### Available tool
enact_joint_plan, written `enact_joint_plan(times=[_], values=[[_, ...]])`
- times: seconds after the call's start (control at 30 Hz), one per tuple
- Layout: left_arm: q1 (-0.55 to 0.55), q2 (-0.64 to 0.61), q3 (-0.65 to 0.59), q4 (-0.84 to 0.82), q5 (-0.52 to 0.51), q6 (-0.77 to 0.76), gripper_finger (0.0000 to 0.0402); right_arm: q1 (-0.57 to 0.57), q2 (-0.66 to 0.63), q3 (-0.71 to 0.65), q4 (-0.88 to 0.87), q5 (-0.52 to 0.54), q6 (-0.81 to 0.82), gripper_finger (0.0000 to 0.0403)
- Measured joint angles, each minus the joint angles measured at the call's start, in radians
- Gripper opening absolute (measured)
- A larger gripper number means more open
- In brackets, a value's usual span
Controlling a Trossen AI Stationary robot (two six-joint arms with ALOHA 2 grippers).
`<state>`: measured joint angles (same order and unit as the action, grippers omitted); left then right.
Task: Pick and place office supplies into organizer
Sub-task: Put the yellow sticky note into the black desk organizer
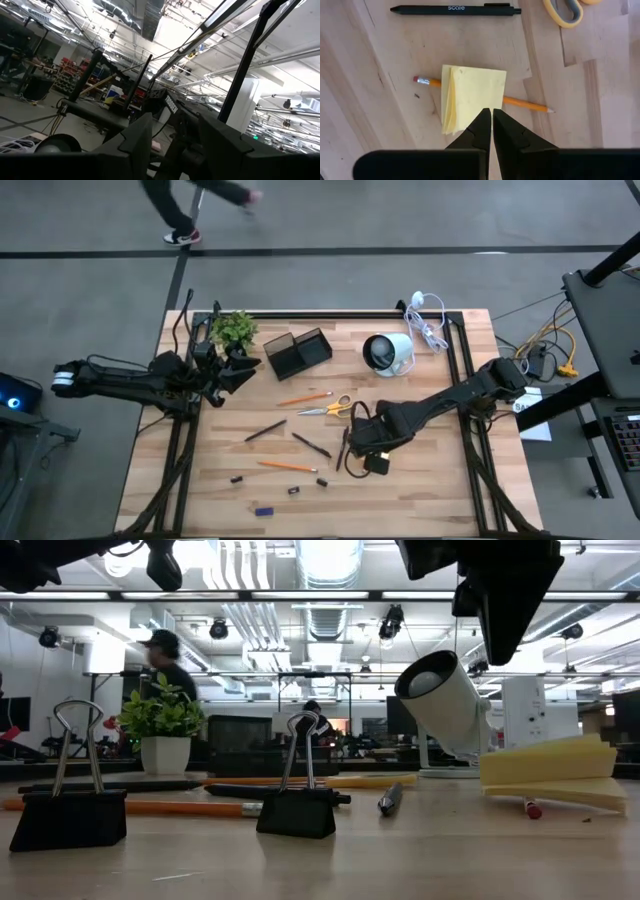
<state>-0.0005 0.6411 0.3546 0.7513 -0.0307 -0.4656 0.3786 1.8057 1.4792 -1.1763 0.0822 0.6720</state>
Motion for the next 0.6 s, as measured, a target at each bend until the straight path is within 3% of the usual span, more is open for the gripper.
enact_joint_plan(times=[0.13,0.23,0.4,0.6], values=[[0.000,0.000,0.000,0.000,0.000,0.000,0.0146,0.001,0.000,0.000,0.027,-0.006,0.001,0.0017],[0.000,0.000,0.000,0.000,0.001,0.000,0.0146,0.008,0.000,0.001,0.099,-0.053,-0.032,0.0048],[0.000,0.000,-0.001,-0.001,0.003,0.000,0.0146,0.060,0.003,-0.017,0.145,-0.070,-0.085,0.0139],[0.000,0.001,-0.002,-0.001,0.002,0.001,0.0146,0.117,0.004,-0.069,0.138,0.051,-0.004,0.0241]])
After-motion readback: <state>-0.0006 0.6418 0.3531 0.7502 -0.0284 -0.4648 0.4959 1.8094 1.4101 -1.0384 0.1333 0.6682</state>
